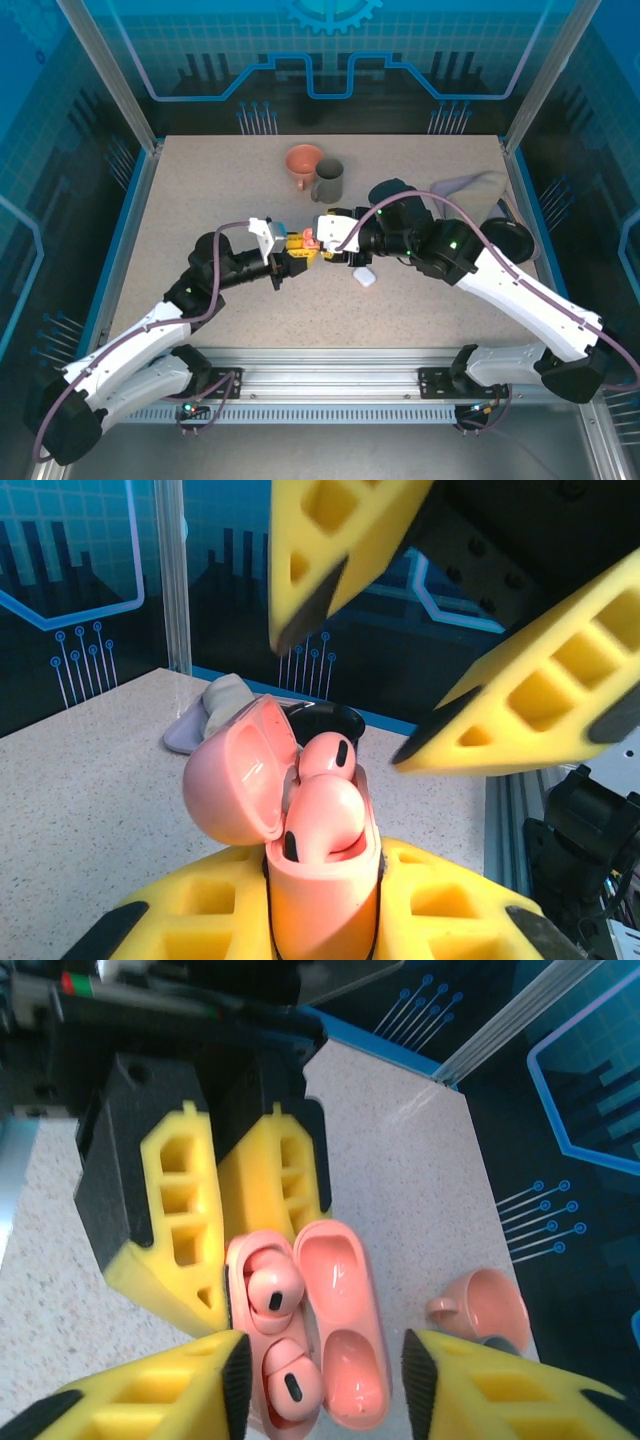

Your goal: Insert the wireless bluetooth earbuds into the charging case

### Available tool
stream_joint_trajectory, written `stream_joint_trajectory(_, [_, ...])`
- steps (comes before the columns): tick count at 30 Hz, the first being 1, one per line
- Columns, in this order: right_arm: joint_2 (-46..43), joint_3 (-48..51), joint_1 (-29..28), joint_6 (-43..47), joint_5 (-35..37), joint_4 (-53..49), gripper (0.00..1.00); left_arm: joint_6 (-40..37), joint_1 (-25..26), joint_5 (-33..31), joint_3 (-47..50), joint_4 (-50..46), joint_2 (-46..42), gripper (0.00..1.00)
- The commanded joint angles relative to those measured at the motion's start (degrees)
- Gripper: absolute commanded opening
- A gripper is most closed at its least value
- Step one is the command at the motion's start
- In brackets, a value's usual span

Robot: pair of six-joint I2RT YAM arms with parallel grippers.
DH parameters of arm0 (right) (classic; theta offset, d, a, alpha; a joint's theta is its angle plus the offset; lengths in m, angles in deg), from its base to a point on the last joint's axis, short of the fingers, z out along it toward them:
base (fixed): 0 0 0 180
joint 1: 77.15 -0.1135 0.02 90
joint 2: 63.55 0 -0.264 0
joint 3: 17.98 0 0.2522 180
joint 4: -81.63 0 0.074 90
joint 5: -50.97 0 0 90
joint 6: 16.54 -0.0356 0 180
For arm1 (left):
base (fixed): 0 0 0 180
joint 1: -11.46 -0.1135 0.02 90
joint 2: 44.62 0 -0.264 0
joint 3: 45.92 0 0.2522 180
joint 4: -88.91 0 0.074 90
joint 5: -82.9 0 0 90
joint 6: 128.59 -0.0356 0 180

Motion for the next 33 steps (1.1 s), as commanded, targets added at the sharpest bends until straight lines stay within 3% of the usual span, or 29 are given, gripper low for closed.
stream_joint_trajectory(1, [-2.6,-2.2,1.6,-2.1,-3.7,0.2,0.56,-1.6,0.2,0.6,0.2,1.9,-0.9,0.00])
stream_joint_trajectory(6, [-6.1,-1.3,4.7,-3.4,-8.6,0.2,0.83,-1.9,0.2,0.5,-0.1,1.2,-1.2,0.00])
stream_joint_trajectory(8, [-7.4,-0.6,6.5,-3.5,-11.4,-0.4,1.00,-2.1,0.2,0.5,-0.2,0.9,-1.5,0.00])
stream_joint_trajectory(16, [-5.0,-1.1,14.0,-5.0,-24.0,-5.7,1.00,-3.5,0.2,0.9,-1.4,-1.1,-2.2,0.00])
stream_joint_trajectory(33, [6.5,-4.3,12.9,-8.1,-35.9,-7.0,1.00,-6.0,0.2,1.8,-2.9,-4.2,-2.3,0.00])
